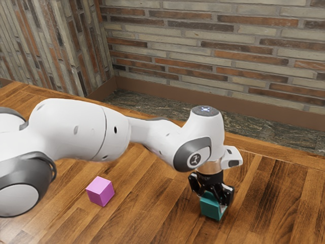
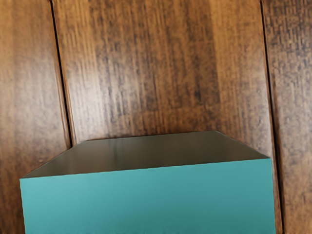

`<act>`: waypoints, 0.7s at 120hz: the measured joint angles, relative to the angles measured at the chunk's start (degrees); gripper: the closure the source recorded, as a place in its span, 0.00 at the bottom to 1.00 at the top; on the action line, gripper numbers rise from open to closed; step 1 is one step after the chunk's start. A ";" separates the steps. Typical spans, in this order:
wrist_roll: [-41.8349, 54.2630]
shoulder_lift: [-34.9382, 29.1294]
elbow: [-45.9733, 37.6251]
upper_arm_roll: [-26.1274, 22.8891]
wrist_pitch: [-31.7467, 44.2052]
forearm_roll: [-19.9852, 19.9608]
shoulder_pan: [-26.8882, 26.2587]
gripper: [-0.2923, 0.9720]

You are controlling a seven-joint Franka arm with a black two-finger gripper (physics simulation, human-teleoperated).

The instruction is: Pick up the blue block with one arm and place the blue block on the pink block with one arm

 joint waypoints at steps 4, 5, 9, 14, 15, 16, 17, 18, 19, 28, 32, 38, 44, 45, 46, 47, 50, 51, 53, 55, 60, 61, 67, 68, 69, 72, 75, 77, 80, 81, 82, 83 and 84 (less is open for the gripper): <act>-0.04 -0.47 -0.07 0.00 -0.01 0.04 0.00 0.46; -0.04 -0.67 -0.13 0.01 -0.02 0.04 0.00 0.46; -0.04 -1.38 -0.34 -0.01 -0.04 0.07 0.07 0.46; -0.03 -2.40 -0.63 -0.02 -0.08 0.09 0.25 0.47; -0.02 -2.66 -0.76 -0.03 -0.09 0.10 0.29 0.47; -0.02 -2.89 -0.87 -0.03 -0.11 0.11 0.34 0.47; -0.01 -3.16 -1.04 -0.03 -0.12 0.12 0.37 0.47; 0.01 -3.42 -1.21 -0.04 -0.14 0.12 0.41 0.47; 0.03 -3.69 -1.41 -0.04 -0.15 0.13 0.46 0.47; 0.20 -7.46 -4.81 -0.05 -0.29 0.24 0.79 0.47; 0.35 -9.48 -6.74 -0.07 -0.37 0.29 1.08 0.47; 0.61 -12.52 -9.39 -0.31 -0.59 0.50 1.86 0.47; 0.93 -15.26 -11.71 -0.54 -1.04 1.01 2.98 0.47; 1.00 -15.75 -12.21 -0.58 -1.11 1.07 3.24 0.47; 1.06 -16.19 -12.65 -0.62 -1.19 1.14 3.51 0.47; 1.13 -16.62 -13.07 -0.65 -1.26 1.20 3.78 0.47; 1.34 -17.72 -14.12 -0.77 -1.50 1.37 4.63 0.47; 1.42 -18.07 -14.41 -0.83 -1.59 1.42 4.92 0.47; 1.61 -18.79 -14.96 -0.93 -1.80 1.51 5.48 0.47; 1.82 -19.55 -15.54 -1.01 -2.04 1.59 6.00 0.47; 2.43 -21.47 -17.36 -1.85 -2.57 1.75 7.89 0.47; 2.56 -22.02 -17.88 -2.28 -2.67 1.82 8.47 0.47; 3.32 -24.99 -20.49 -5.06 -3.34 2.93 11.83 0.47; 3.44 -25.45 -20.84 -5.44 -3.48 3.11 12.28 0.48; 3.56 -25.96 -21.24 -5.77 -3.63 3.29 12.69 0.48; 3.94 -27.29 -22.27 -6.55 -4.07 3.76 13.74 0.48; 4.36 -28.49 -23.19 -7.39 -4.51 4.15 14.94 0.48; 4.63 -29.43 -23.82 -8.08 -4.88 4.50 15.89 0.48; 5.03 -30.73 -24.51 -8.98 -5.49 5.15 17.22 0.48; 5.16 -31.13 -24.69 -9.32 -5.72 5.35 17.72 0.48; 5.28 -31.52 -24.87 -9.62 -5.97 5.55 18.18 0.48; 5.41 -31.91 -25.03 -9.96 -6.21 5.73 18.68 0.48; 5.53 -32.35 -25.24 -10.45 -6.47 5.90 19.32 0.48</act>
